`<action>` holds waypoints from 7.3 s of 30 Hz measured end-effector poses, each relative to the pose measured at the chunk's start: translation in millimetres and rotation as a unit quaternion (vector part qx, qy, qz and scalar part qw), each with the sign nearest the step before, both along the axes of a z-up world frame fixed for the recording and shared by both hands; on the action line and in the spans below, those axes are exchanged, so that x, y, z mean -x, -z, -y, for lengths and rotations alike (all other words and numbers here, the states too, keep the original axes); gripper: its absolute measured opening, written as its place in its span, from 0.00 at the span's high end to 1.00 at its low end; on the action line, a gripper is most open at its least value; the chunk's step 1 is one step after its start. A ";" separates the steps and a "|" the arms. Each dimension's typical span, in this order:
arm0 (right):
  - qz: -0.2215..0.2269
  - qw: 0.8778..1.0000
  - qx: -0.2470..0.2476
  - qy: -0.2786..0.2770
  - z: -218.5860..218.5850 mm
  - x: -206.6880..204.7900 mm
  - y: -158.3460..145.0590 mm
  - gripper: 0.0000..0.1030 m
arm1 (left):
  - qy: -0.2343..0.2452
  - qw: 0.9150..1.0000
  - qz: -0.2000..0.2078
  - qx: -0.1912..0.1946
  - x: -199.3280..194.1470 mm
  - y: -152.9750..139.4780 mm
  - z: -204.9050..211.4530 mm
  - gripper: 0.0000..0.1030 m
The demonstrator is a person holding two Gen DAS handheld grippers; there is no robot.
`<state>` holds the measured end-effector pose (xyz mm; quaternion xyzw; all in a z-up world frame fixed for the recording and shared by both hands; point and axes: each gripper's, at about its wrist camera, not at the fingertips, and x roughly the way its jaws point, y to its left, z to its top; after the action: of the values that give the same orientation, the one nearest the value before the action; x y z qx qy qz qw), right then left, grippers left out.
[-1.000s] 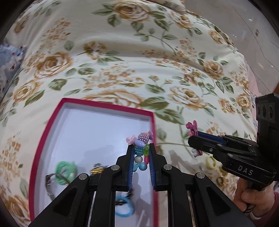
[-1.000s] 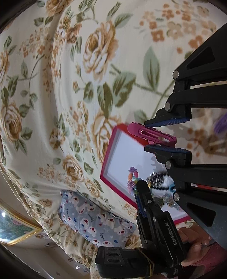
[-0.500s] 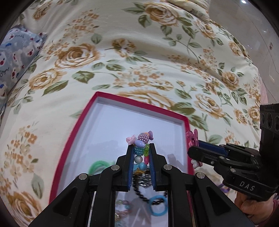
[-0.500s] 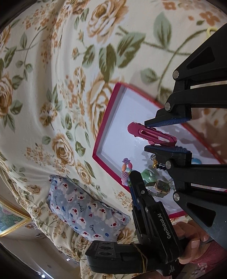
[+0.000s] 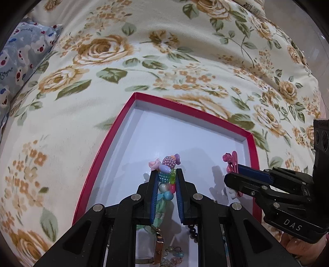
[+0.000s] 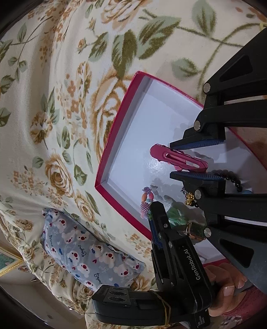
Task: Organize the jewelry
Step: 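Carry the beaded hair tie and pink clip into the box and release both, then grasp the purple hair tie with the left tool while the right tool grasps the amber claw clip, then carry the purple hair tie and amber claw clip into the box and release both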
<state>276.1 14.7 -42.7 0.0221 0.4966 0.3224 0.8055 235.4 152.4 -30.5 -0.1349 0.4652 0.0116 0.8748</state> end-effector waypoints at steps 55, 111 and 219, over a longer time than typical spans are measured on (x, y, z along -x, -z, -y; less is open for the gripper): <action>0.041 0.993 -0.024 0.112 142.1 65.0 -57.7 0.51 | -0.014 0.999 0.038 0.015 86.5 -47.6 43.3 0.35; 0.002 0.983 0.001 0.182 242.2 99.6 1.5 0.57 | 0.166 0.986 -0.026 -0.013 47.1 11.3 196.5 0.56; 0.021 0.998 -0.021 -0.055 0.8 115.7 -21.7 0.41 | -0.099 0.994 0.017 0.042 180.2 -24.4 -29.2 0.55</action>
<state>160.4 14.0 -20.9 0.0053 0.4735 0.3770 0.7960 55.2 181.6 -6.1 -0.2170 0.4348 0.0765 0.8706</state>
